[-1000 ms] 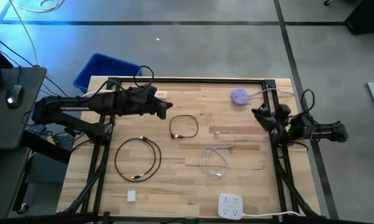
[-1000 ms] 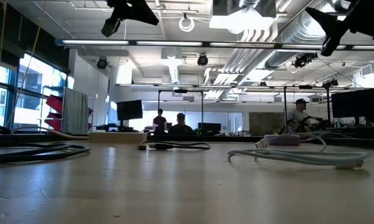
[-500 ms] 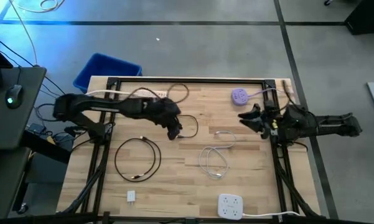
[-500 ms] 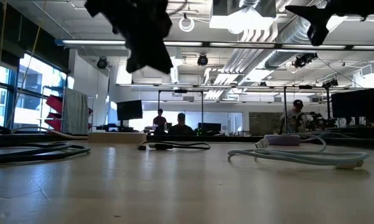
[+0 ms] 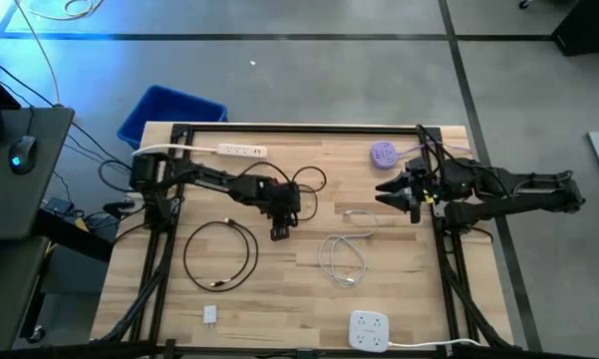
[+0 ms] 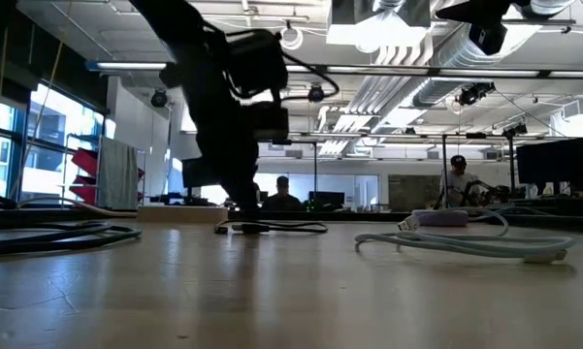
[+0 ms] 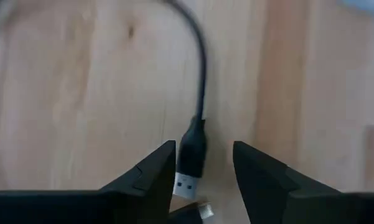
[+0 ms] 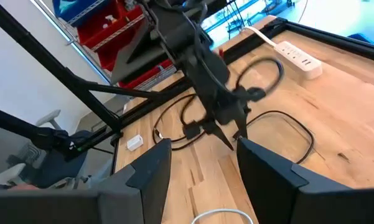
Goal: Insert USB
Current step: Insert the top black charger cable into the top white outlet extension
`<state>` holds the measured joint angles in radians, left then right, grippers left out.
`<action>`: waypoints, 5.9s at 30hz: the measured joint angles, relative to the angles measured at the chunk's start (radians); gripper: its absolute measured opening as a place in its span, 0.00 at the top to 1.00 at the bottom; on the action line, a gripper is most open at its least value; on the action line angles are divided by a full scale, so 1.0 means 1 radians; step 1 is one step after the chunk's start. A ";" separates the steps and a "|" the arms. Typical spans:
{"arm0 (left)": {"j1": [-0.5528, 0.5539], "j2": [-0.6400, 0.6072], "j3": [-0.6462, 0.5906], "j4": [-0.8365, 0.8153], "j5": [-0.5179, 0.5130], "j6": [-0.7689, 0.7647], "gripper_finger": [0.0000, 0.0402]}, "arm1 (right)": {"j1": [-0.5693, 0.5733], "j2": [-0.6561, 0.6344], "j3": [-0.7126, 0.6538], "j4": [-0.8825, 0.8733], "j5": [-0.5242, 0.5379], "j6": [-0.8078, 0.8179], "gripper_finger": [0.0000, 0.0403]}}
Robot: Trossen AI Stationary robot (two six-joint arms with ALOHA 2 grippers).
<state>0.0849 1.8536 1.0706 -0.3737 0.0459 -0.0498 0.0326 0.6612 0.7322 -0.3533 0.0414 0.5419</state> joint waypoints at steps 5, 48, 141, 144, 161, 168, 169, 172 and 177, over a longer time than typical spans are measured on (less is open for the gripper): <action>-0.003 0.041 0.006 0.005 -0.029 -0.010 0.77 | 0.000 0.000 0.000 -0.003 0.000 0.015 0.58; -0.215 -0.648 0.092 0.309 -0.759 -0.302 1.00 | -0.286 0.763 0.597 0.286 -0.368 -0.050 0.49; -0.014 -0.409 0.092 0.216 -0.032 -0.629 0.66 | -0.228 1.013 0.943 -0.346 -0.511 -0.457 1.00; -0.012 -0.409 0.092 0.216 -0.031 -0.629 0.73 | -0.229 1.013 0.941 -0.345 -0.510 -0.457 1.00; -0.028 -0.409 0.092 0.209 -0.138 -0.631 0.99 | -0.229 1.016 0.940 -0.359 -0.395 -0.411 0.99; -0.078 -0.416 0.092 0.211 -0.303 -0.656 1.00 | -0.252 1.015 0.983 -0.371 -0.394 -0.391 0.80; -0.084 -0.421 0.092 0.210 -0.329 -0.657 1.00 | -0.257 1.014 0.993 -0.373 -0.393 -0.394 0.76; -0.097 -0.456 0.092 0.210 -0.411 -0.656 1.00 | -0.275 0.996 1.017 -0.385 -0.394 -0.413 0.65; -0.116 -0.544 0.092 0.214 -0.546 -0.620 1.00 | -0.306 0.953 1.021 -0.469 -0.393 -0.485 0.51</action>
<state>-0.0308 1.3091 1.1622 -0.1600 -0.5006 -0.6698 -0.2733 1.6138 1.7532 -0.8227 -0.3515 0.0566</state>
